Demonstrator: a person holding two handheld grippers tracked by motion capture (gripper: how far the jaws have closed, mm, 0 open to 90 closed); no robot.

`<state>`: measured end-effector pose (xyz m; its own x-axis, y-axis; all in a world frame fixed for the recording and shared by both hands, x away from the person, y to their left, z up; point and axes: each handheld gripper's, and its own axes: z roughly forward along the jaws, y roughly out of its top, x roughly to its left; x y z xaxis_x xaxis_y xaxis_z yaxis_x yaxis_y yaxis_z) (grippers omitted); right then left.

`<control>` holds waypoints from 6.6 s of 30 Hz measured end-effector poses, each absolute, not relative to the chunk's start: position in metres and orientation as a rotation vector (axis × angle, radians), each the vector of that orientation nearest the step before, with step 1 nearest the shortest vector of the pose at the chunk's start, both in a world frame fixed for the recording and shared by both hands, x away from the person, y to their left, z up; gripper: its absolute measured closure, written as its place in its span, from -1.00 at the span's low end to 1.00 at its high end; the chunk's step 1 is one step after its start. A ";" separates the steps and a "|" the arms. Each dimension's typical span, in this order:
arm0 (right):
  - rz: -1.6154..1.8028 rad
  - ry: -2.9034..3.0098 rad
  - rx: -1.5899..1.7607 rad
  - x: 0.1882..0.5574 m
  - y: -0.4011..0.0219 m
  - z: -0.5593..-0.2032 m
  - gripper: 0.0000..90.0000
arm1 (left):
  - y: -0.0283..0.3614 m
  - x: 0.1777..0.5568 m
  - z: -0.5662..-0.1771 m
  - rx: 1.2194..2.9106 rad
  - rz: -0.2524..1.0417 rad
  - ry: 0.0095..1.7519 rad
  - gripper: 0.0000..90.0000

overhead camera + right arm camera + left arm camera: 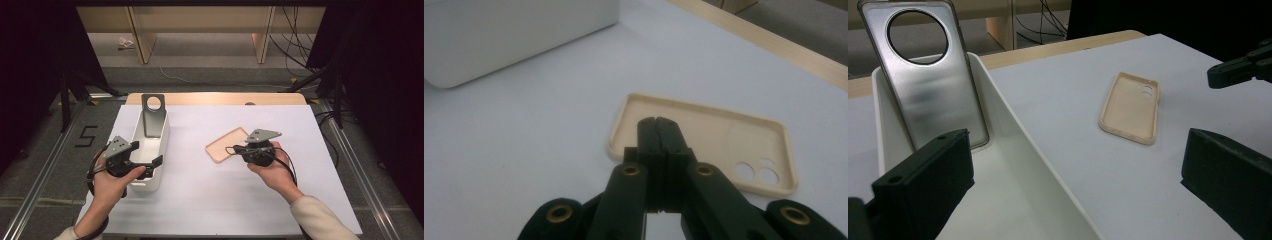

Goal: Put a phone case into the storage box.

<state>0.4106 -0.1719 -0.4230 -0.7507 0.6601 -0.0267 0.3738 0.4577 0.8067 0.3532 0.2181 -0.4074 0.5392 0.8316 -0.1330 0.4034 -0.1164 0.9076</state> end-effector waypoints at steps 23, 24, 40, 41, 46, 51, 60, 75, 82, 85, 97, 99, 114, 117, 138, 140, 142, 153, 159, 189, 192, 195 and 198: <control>0.978 2.564 0.933 0.444 -0.109 -0.464 1.00 | 0.219 0.353 -0.408 1.731 0.505 1.040 -1.00; 0.974 2.566 0.936 0.444 -0.108 -0.465 1.00 | 0.219 0.353 -0.408 1.731 0.506 1.040 -1.00; 0.910 2.611 0.954 0.447 -0.104 -0.472 1.00 | 0.219 0.353 -0.409 1.736 0.504 1.040 -1.00; 0.907 2.614 0.960 0.448 -0.105 -0.471 1.00 | 0.218 0.353 -0.409 1.736 0.504 1.039 -1.00; 0.880 2.631 0.963 0.448 -0.107 -0.471 1.00 | 0.218 0.353 -0.410 1.739 0.500 1.037 -1.00; 0.845 2.653 0.977 0.448 -0.108 -0.470 1.00 | 0.217 0.353 -0.411 1.744 0.499 1.037 -1.00; 0.768 2.694 0.954 0.442 -0.118 -0.466 1.00 | 0.216 0.353 -0.411 1.749 0.498 1.032 -1.00; 0.694 2.754 0.911 0.434 -0.137 -0.462 1.00 | 0.216 0.352 -0.411 1.749 0.501 1.027 -1.00; 0.670 2.764 0.900 0.432 -0.151 -0.460 1.00 | 0.215 0.352 -0.411 1.753 0.499 1.024 -1.00; 0.665 2.764 0.897 0.431 -0.159 -0.459 1.00 | 0.214 0.352 -0.411 1.754 0.495 1.025 -1.00; 0.652 2.758 0.929 0.431 -0.181 -0.456 1.00 | 0.214 0.352 -0.411 1.754 0.503 1.023 -1.00; 0.649 2.756 0.931 0.431 -0.184 -0.456 1.00 | 0.214 0.352 -0.411 1.755 0.503 1.021 -1.00; 0.666 2.743 0.911 0.430 -0.187 -0.453 0.90 | 0.214 0.346 -0.410 1.761 0.508 0.992 -1.00; 0.675 2.726 0.866 0.429 -0.187 -0.450 0.72 | 0.213 0.342 -0.411 1.760 0.514 0.983 -1.00; 0.641 2.784 0.621 0.424 -0.177 -0.439 -0.47 | 0.216 0.332 -0.416 1.775 0.498 0.976 -1.00; 0.634 2.789 0.606 0.423 -0.177 -0.439 -0.48 | 0.216 0.332 -0.416 1.778 0.497 0.976 -1.00; 0.623 2.795 0.588 0.423 -0.176 -0.439 -0.46 | 0.216 0.331 -0.417 1.777 0.497 0.977 -1.00; 0.513 2.837 0.547 0.421 -0.173 -0.442 -0.41 | 0.217 0.329 -0.418 1.785 0.494 0.975 -1.00; 0.462 2.845 0.512 0.423 -0.171 -0.443 -0.39 | 0.218 0.329 -0.419 1.789 0.494 0.977 -1.00; 0.330 2.888 0.406 0.434 -0.153 -0.451 -0.26 | 0.217 0.330 -0.420 1.794 0.487 0.975 -1.00; 0.329 2.885 0.400 0.435 -0.153 -0.451 -0.26 | 0.217 0.330 -0.420 1.794 0.487 0.974 -1.00; 0.312 2.888 0.390 0.437 -0.152 -0.451 -0.26 | 0.217 0.330 -0.420 1.793 0.486 0.975 -1.00; 0.308 2.889 0.393 0.437 -0.151 -0.451 -0.26 | 0.217 0.330 -0.421 1.795 0.486 0.975 -1.00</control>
